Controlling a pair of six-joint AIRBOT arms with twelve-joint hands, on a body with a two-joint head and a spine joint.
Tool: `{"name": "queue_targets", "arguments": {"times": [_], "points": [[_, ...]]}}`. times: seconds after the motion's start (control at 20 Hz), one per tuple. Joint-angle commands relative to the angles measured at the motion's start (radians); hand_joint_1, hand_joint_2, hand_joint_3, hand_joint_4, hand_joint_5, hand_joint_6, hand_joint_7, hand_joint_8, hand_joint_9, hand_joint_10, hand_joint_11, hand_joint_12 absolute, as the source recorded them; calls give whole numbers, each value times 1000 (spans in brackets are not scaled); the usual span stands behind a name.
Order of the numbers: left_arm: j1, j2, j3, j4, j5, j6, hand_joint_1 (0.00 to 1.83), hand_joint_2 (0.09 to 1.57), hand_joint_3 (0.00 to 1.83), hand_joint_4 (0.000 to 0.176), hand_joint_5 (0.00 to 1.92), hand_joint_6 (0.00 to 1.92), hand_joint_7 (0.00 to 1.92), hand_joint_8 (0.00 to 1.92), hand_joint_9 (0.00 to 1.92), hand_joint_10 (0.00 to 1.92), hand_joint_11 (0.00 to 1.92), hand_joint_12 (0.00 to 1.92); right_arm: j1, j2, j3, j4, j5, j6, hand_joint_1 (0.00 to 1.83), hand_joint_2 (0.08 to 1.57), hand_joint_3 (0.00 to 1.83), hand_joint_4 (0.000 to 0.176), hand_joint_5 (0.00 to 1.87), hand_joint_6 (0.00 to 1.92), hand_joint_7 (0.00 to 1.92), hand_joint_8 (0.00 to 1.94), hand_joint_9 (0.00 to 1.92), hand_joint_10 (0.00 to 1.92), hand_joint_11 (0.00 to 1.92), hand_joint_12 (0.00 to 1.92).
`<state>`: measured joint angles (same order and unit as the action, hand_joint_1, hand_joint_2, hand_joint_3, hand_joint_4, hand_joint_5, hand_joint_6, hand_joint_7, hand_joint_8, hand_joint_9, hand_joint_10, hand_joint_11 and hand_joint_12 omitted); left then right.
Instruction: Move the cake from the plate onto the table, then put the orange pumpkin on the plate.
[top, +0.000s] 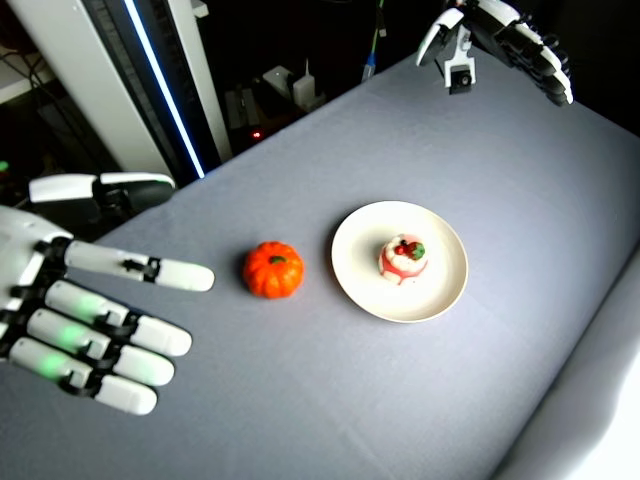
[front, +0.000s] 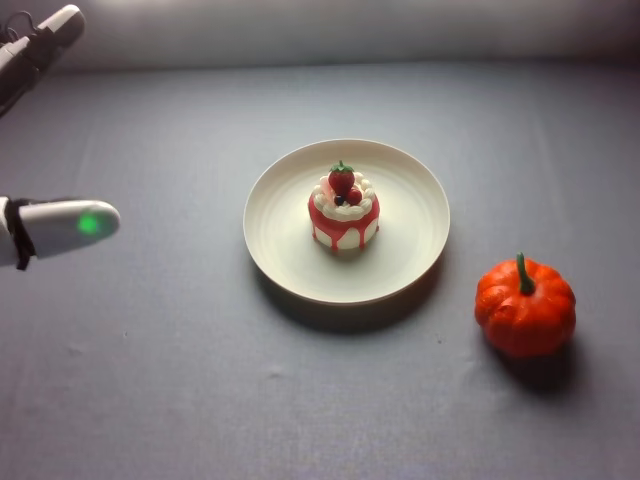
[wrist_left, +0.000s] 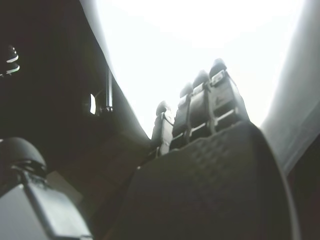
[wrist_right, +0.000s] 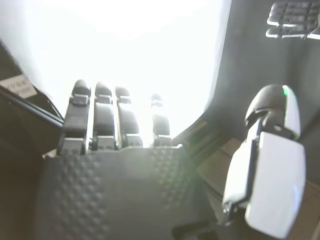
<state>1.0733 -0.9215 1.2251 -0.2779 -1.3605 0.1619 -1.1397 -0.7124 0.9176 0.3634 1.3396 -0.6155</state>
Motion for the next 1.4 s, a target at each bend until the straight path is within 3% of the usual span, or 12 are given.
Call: {"name": "queue_targets", "arguments": {"times": [0.0, 0.15, 0.2, 0.3, 0.35, 0.45, 0.65, 0.8, 0.9, 1.1, 1.25, 1.35], "points": [[-16, -4, 10, -15, -97, -5, 693, 683, 99, 176, 0, 0, 0, 0, 0, 0, 0, 0, 4, 3, 2, 14, 125, 5, 321, 859, 5, 176, 0, 0, 0, 0, 0, 0, 0, 0], [-98, -37, 65, 61, 20, -5, 708, 791, 62, 176, 0, 0, 0, 0, 0, 0, 0, 0, 4, -5, 6, 11, 124, 6, 347, 873, 8, 176, 0, 0, 0, 0, 0, 0, 0, 0], [-158, -60, 97, 111, 85, -5, 736, 805, 39, 176, 0, 0, 0, 0, 51, 7, 0, 238, 2, -5, 7, 11, 124, 6, 363, 894, 16, 176, 0, 0, 0, 0, 0, 0, 0, 0], [-260, -109, 153, 205, 200, -5, 972, 949, 5, 115, 0, 0, 186, 24, 270, 58, 0, 1035, -3, -5, 9, 11, 124, 7, 377, 945, 12, 176, 0, 0, 0, 0, 0, 0, 0, 0], [-313, -137, 189, 261, 256, -5, 1022, 992, 12, 104, 61, 8, 298, 35, 442, 128, 0, 1434, -6, -5, 10, 9, 124, 9, 366, 972, 17, 176, 0, 0, 0, 0, 0, 0, 0, 0], [-407, -185, 247, 372, 356, -5, 945, 948, 0, 0, 215, 12, 515, 60, 688, 249, 195, 1550, -8, -6, 12, 5, 122, 12, 368, 1005, 21, 176, 0, 0, 0, 0, 0, 0, 0, 0], [-592, -254, 320, 646, 528, -5, 921, 925, 1, 0, 533, 17, 767, 57, 425, 967, 264, 1751, -8, -14, 19, -10, 104, 14, 390, 1032, 18, 176, 0, 0, 0, 0, 0, 0, 0, 0], [-716, -309, 399, 960, 637, -5, 866, 943, 5, 0, 591, 8, 778, 43, 452, 1040, 285, 1800, -7, -15, 21, -22, 86, 20, 393, 1030, 13, 176, 0, 0, 0, 0, 0, 0, 0, 0], [-769, -310, 399, 1123, 678, -5, 919, 933, 0, 0, 587, 2, 768, 42, 576, 1218, 588, 1825, 0, -17, 23, -31, 70, 20, 414, 1012, 1, 176, 0, 0, 0, 0, 0, 0, 0, 0], [-815, -340, 418, 1346, 708, -5, 907, 922, 0, 0, 574, 0, 833, 31, 622, 953, 462, 1700, 6, -21, 25, -44, 52, 21, 429, 978, 0, 176, 0, 0, 0, 0, 0, 0, 0, 0], [-810, -363, 449, 1344, 703, -5, 898, 912, 0, 0, 536, 0, 681, 0, 402, 758, 195, 1678, 19, -26, 28, -59, 31, 21, 396, 980, 0, 176, 0, 0, 0, 0, 0, 0, 0, 0], [-805, -368, 448, 1293, 693, -5, 823, 851, 0, 0, 439, 0, 480, 3, 327, 394, 12, 1518, 19, -25, 28, -61, 30, 24, 406, 965, 0, 176, 0, 0, 0, 0, 0, 0, 12, 5]]}}
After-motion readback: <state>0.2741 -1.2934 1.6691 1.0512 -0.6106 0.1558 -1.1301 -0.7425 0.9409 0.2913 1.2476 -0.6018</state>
